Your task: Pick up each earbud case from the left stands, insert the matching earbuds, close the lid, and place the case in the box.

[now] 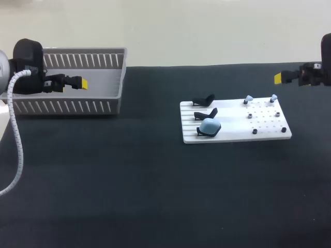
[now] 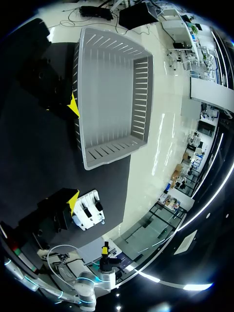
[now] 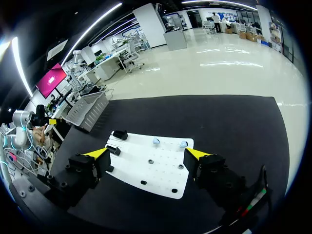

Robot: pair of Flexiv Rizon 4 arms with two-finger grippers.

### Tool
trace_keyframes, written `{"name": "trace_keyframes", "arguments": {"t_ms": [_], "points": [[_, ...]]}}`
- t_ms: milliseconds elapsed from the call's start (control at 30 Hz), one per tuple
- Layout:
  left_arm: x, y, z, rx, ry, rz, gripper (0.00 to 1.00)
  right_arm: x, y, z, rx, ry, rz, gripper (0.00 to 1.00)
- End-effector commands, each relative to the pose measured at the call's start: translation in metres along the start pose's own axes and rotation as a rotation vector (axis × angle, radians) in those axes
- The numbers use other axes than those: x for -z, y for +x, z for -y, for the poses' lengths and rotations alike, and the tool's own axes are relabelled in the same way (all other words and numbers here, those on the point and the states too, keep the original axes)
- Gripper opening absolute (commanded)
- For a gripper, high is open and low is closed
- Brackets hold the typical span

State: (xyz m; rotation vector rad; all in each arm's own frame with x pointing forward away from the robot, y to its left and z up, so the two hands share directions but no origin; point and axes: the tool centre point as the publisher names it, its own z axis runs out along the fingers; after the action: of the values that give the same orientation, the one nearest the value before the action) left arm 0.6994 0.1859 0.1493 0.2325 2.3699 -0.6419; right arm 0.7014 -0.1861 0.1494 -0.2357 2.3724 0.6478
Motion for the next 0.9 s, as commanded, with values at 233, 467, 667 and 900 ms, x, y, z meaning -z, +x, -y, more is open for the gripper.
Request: {"name": "trace_keyframes", "arguments": {"t_ms": [233,467,667,900], "points": [[0.0,-0.001,0.001,0.001,-0.005,-0.004,1.0,0.0,0.0,0.0,0.0,0.001,0.0,1.0],[0.0,-0.001,0.001,0.001,-0.005,-0.004,1.0,0.0,0.0,0.0,0.0,0.001,0.0,1.0],[0.002,-0.003,0.012,-0.062,0.084,0.016,1.0,0.0,0.0,0.0,0.0,0.001,0.0,1.0],[0.005,0.001,0.037,-0.252,0.258,0.047,1.0,0.0,0.0,0.0,0.0,0.001,0.0,1.0]]}}
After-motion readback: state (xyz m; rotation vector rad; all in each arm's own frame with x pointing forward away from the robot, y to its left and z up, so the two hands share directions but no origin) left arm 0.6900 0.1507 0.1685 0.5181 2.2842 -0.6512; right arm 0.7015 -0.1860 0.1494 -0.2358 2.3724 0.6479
